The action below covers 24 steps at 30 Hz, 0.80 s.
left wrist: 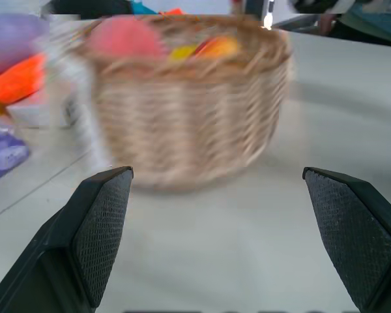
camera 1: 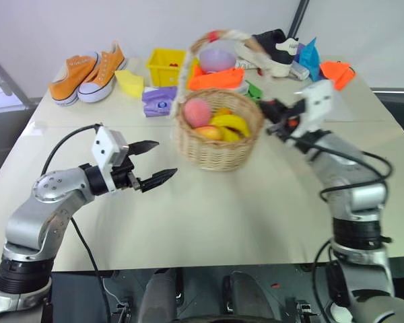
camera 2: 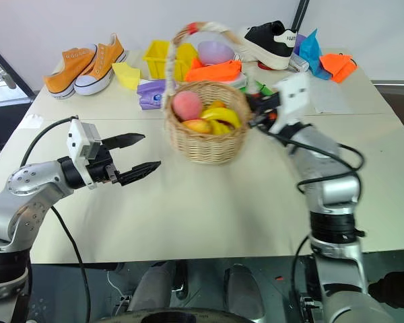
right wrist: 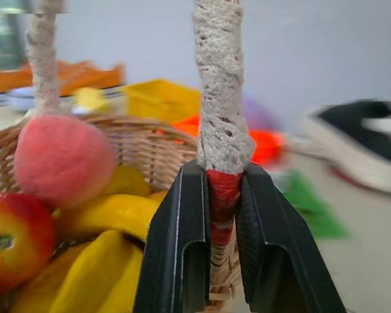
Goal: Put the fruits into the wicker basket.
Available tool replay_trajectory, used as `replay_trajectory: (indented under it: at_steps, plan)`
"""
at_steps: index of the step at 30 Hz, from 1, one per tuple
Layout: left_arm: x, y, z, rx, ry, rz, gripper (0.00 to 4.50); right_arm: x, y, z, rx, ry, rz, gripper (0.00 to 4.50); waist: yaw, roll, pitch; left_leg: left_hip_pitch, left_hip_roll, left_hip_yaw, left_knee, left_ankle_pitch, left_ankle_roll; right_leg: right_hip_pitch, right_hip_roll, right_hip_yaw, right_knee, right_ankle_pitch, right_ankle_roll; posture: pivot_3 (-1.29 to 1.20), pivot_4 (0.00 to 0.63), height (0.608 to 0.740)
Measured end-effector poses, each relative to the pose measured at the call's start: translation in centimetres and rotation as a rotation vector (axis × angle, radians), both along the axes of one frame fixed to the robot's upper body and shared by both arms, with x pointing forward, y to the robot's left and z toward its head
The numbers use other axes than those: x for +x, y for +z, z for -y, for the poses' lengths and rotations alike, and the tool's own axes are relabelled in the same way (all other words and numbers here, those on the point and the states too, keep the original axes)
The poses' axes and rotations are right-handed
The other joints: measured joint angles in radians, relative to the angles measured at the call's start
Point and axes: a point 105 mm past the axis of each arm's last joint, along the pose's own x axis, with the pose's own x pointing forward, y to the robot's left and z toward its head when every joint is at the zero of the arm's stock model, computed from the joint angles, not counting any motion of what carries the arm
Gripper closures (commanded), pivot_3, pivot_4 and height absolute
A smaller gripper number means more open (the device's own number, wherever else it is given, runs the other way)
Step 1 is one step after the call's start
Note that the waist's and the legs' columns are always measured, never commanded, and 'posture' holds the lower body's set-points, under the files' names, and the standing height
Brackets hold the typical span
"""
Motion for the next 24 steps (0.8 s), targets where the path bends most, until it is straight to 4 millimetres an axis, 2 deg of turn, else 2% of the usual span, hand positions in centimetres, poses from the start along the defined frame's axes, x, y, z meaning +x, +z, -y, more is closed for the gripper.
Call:
replay_trajectory:
  at_steps: [3,6,7,11,12,14,17,19,20,24]
  plan:
    - [0.3,0.1,0.8,-0.01,-0.043,0.002,0.0,-1.2,0.6,5.7,-0.027,-0.183,0.006,4.47,-0.001,0.0,0.0,0.001,0.0,0.0,0.0,0.0,0.0,0.0,0.0,0.0,0.0,0.0,0.0,0.0,0.15,0.733]
    - [0.8,-0.2,1.4,-0.009,-0.07,-0.006,0.0,-2.2,-0.4,11.0,-0.029,-0.38,-0.028,4.47,-0.006,0.0,0.0,0.001,0.0,0.001,0.0,0.0,0.0,0.001,0.001,0.0,0.0,0.0,0.0,0.0,0.15,0.733]
    - [0.9,-0.2,1.6,-0.016,-0.08,-0.005,0.0,-2.3,-1.0,12.2,-0.015,-0.428,-0.044,4.47,-0.01,0.0,0.0,0.002,0.001,0.002,0.0,0.0,0.0,0.0,0.002,0.001,0.0,0.0,0.0,0.0,0.15,0.733]
    - [1.2,-0.1,2.6,-0.021,-0.117,0.001,0.0,-2.4,-2.2,14.3,0.009,-0.5,-0.059,4.47,-0.015,0.003,0.001,0.002,0.002,0.004,-0.001,0.0,0.0,-0.001,0.004,0.003,0.001,0.0,0.0,0.0,0.15,0.733]
    - [1.2,-0.1,2.5,-0.018,-0.115,0.002,0.0,-2.4,-2.3,14.4,0.01,-0.503,-0.052,3.38,-0.015,0.003,0.001,0.002,0.002,0.004,-0.001,0.0,0.0,-0.002,0.004,0.003,0.001,0.0,0.0,0.0,0.15,0.733]
    - [1.3,-0.2,2.5,-0.015,-0.113,0.006,0.0,-2.6,-2.2,14.7,0.011,-0.512,-0.036,2.6,-0.009,0.003,0.001,0.002,0.002,0.004,-0.001,0.0,0.0,-0.002,0.004,0.003,0.001,0.0,0.0,0.0,0.15,0.733]
    - [1.3,-0.2,2.4,-0.012,-0.117,0.005,0.0,-3.0,-2.5,15.1,0.006,-0.527,-0.038,1.08,-0.004,0.003,0.001,0.002,0.002,0.004,0.001,0.0,0.0,0.0,0.004,0.003,0.001,0.0,0.001,0.0,0.15,0.733]
    - [1.2,-0.3,2.4,-0.011,-0.12,0.004,0.0,-3.5,-2.9,15.1,-0.034,-0.529,-0.038,0.3,-0.001,0.003,0.001,0.002,0.001,0.003,0.001,0.0,0.0,0.001,0.003,0.003,0.0,0.0,0.001,0.0,0.15,0.733]
    - [1.2,-0.3,2.4,-0.011,-0.119,0.002,0.0,-4.0,-3.2,15.1,-0.074,-0.529,-0.034,0.03,0.001,0.003,0.001,0.002,0.001,0.003,0.001,0.0,0.0,0.001,0.003,0.003,0.0,0.0,0.001,0.0,0.15,0.733]
    - [1.6,-0.7,2.0,-0.01,-0.093,-0.009,0.0,-6.2,-3.6,14.8,-0.188,-0.514,0.009,0.03,-0.002,0.003,0.001,0.002,0.001,0.003,0.001,0.0,0.0,0.001,0.003,0.003,0.0,0.0,0.001,0.0,0.15,0.733]
